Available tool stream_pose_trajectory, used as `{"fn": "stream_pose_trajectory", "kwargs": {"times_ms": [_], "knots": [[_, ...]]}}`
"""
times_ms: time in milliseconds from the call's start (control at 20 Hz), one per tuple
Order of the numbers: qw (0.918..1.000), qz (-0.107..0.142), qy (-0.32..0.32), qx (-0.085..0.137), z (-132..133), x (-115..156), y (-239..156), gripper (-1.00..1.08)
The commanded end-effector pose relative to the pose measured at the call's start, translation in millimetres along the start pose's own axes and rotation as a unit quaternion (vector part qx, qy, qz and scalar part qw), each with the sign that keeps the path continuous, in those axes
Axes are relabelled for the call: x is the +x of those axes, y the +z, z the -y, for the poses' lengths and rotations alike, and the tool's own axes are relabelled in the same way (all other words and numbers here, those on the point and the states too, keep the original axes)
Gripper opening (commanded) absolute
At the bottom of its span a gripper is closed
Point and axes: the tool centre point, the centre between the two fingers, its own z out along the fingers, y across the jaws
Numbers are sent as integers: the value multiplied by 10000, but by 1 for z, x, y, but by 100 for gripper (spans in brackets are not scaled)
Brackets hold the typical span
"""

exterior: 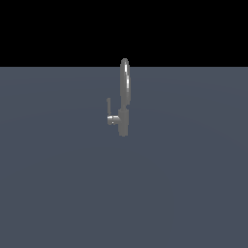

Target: Turn on the faucet by rotating a designated handle.

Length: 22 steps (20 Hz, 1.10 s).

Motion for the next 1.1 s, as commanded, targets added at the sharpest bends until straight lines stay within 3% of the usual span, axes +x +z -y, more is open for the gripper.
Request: {"fn": "stream_pose_trajectory", "kwargs": {"times_ms": [0,550,1050], "knots": [[9993,-252,239,-98,17,0,-5,-100],[9853,-1169,1108,-568,101,3,11,-100],[9644,-1706,1738,-1032,172,11,86,-100]]}}
